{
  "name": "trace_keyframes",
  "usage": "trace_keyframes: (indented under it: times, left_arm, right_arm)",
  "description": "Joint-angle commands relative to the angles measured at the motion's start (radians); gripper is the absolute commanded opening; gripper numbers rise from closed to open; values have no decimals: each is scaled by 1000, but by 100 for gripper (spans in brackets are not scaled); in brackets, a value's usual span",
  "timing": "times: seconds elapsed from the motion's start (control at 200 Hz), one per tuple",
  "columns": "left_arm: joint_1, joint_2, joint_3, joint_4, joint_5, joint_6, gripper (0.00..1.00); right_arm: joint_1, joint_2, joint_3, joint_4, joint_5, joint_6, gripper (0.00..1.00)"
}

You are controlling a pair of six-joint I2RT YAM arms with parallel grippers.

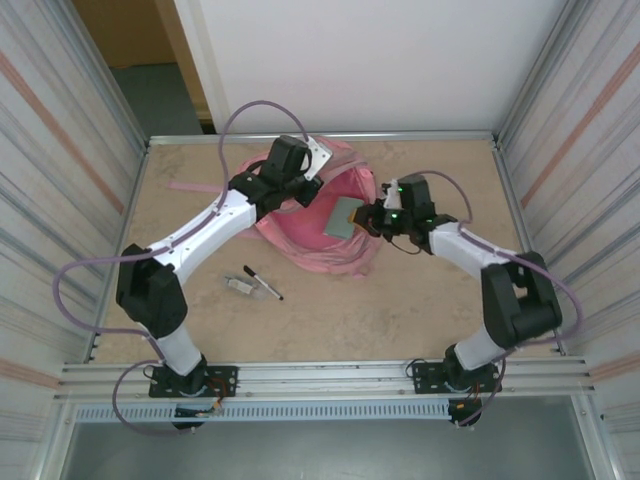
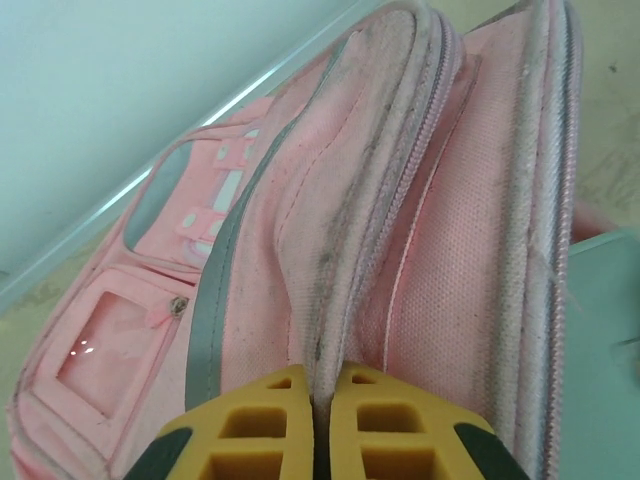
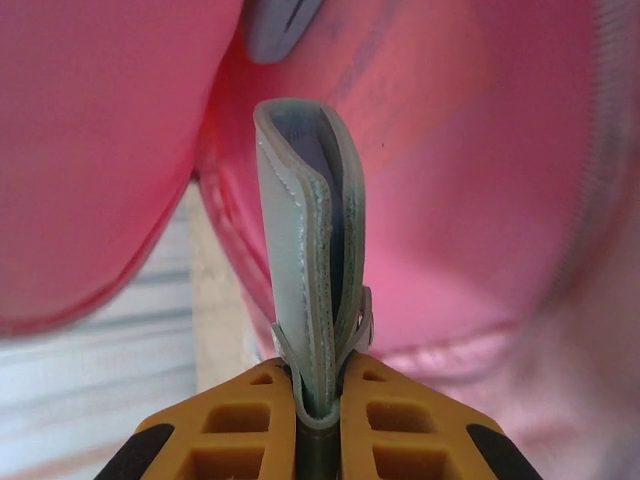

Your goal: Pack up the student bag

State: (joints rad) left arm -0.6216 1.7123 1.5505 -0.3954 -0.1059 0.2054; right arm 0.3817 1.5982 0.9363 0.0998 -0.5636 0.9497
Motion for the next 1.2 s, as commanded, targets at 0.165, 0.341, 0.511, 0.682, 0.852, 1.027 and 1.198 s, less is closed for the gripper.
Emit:
trace_keyframes:
  times: [0.165, 0.341, 0.511, 0.682, 0.852, 1.027, 1.198]
  left_arm:
    - [46, 7, 132, 39, 178, -158, 0]
    - [59, 7, 107, 69, 270, -217, 0]
    - [64, 31, 112, 65, 319, -235, 0]
    - [73, 56, 134, 54, 362, -263, 0]
    - [74, 74, 129, 70, 382, -287, 0]
    - [101, 76, 91, 79, 360, -312, 0]
    - [135, 62, 36, 103, 358, -337, 0]
  right_arm:
    - [83, 243, 141, 280, 283, 385, 0]
    - [89, 412, 217, 489, 284, 510, 0]
    - [92, 529, 307, 516, 289, 601, 1]
    - [106, 598, 397, 487, 312, 615, 3]
    - [139, 699, 503, 478, 316, 696, 5]
    - [146, 761, 559, 513, 254, 742, 30]
    - [111, 660, 469, 410, 214, 634, 57]
